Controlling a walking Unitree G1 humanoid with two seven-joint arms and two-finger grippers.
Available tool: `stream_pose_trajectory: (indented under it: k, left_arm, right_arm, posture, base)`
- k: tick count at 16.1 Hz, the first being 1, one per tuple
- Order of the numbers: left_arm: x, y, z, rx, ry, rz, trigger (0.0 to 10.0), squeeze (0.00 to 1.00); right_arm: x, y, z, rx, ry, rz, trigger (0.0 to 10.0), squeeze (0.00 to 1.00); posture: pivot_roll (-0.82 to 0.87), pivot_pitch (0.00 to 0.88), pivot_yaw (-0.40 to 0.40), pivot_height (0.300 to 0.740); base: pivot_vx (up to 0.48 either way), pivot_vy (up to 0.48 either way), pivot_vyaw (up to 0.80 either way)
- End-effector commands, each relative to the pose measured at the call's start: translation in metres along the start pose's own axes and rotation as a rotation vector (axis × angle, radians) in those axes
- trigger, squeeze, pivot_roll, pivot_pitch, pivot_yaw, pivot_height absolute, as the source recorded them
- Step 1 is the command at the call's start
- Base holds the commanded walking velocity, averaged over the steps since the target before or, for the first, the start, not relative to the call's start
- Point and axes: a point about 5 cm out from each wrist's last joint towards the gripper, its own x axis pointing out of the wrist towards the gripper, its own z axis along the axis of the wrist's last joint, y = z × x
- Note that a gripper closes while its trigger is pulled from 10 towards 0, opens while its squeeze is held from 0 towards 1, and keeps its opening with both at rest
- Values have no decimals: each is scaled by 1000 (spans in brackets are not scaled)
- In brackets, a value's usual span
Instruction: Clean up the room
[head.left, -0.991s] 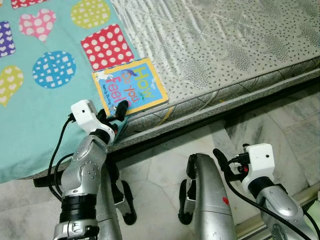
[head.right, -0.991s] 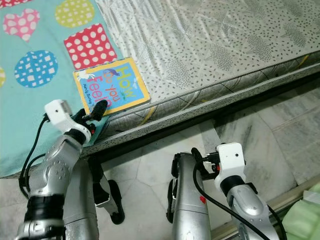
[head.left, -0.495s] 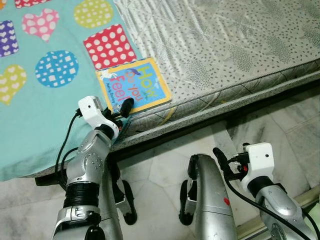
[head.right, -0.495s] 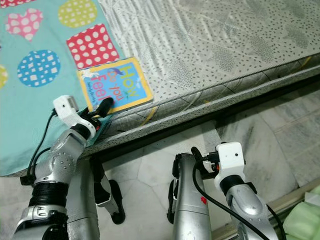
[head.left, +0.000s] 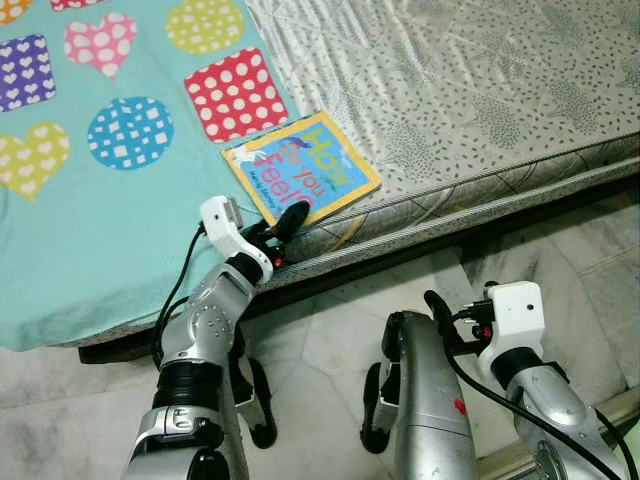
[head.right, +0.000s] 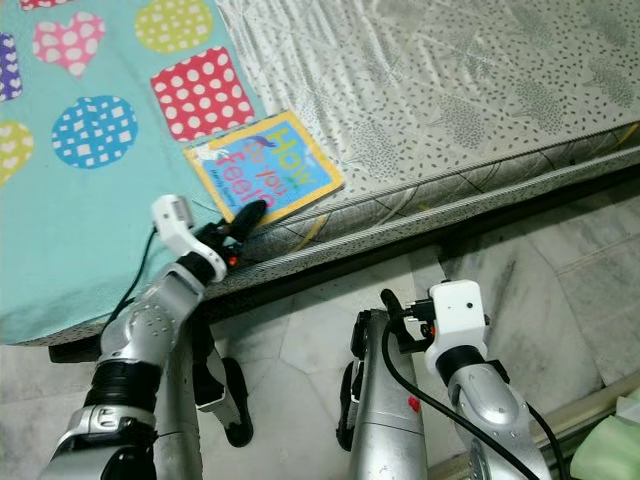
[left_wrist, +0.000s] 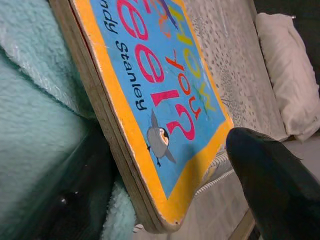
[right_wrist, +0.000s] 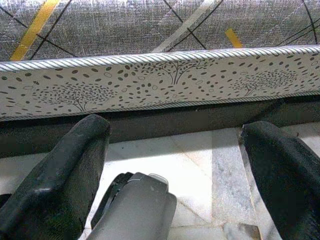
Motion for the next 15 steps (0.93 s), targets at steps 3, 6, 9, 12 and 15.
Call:
stream_pose_trajectory:
  k: [3, 6, 9, 12, 15]
  left_arm:
    - [-1, 2, -16, -97, 31, 8, 10000, 0]
    - [-2, 1, -16, -109, 30, -21, 0, 0]
    - [-3, -1, -14, -92, 18, -50, 0, 0]
    - [-5, -7, -14, -41, 0, -75, 0, 0]
    - [-7, -7, -8, 22, -49, -35, 0, 0]
  right_arm:
    - [-3, 0, -10, 4, 35, -13, 10000, 0]
    - [-2, 0, -10, 6, 34, -16, 10000, 0]
    - [-1, 0, -11, 5, 31, -21, 10000, 0]
    - [1, -1, -11, 6, 30, -22, 10000, 0]
    - [3, -1, -12, 6, 29, -22, 10000, 0]
  posture:
    - [-211, 412, -23, 552]
    - [-208, 411, -22, 552]
    - [-209, 407, -22, 552]
    - [-208, 402, -22, 552]
    - [-204, 397, -22, 552]
  base:
    - [0, 0, 0]
    - [0, 0, 0]
    - [0, 0, 0]
    - [0, 0, 0]
    - [0, 0, 0]
